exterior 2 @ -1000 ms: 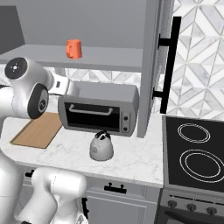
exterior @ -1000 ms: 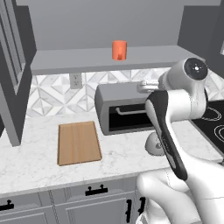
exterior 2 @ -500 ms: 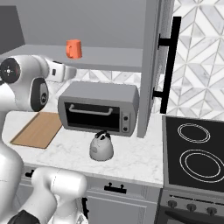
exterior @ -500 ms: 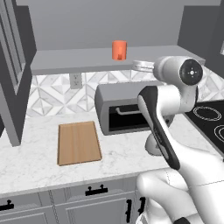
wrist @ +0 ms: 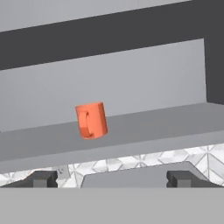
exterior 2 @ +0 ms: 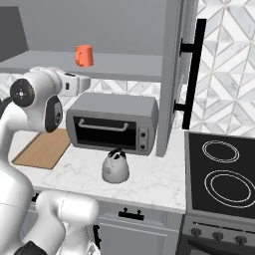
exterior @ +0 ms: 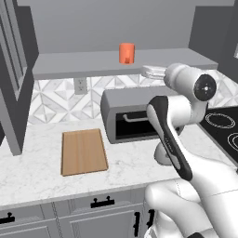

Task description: Pick the kettle from the counter and place it on the tray. Then pick the mug from the cabinet and place it on the tray. Then close the cabinet doors.

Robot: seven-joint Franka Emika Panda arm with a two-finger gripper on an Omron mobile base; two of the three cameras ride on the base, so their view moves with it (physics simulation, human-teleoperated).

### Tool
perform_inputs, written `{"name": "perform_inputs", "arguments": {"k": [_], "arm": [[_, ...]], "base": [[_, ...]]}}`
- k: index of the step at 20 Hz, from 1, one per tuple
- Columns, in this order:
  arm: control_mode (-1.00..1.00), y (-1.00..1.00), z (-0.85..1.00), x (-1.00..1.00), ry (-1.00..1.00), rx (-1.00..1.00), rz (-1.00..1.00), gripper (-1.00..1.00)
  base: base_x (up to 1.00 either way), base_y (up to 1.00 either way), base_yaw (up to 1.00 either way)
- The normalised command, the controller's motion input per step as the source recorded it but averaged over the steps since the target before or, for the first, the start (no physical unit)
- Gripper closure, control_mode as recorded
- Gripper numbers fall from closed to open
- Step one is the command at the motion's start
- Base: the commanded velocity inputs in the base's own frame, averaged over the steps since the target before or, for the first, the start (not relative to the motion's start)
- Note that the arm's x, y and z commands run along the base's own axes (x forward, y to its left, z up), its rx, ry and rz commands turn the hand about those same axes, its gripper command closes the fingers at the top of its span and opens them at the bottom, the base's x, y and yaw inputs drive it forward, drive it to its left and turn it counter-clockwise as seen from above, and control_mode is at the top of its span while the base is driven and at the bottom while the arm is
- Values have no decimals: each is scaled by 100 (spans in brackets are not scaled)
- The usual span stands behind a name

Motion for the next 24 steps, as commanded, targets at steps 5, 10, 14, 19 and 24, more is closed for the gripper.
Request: {"name": "perform_inputs", "arguments": {"k": [5, 10, 14, 19, 24], "arm": [[-100, 0, 2, -7, -9, 1, 2, -100], [-100, 0, 1, -7, -6, 0, 0, -100], [-100, 0, 0, -5, -4, -2, 0, -100], [-100, 45, 10, 4, -3, -17, -11, -100], [-100, 37, 1, 6, -6, -11, -5, -100]], "base": [[0, 0, 0], [0, 0, 0], [0, 0, 0], [0, 0, 0], [0, 0, 0]]}}
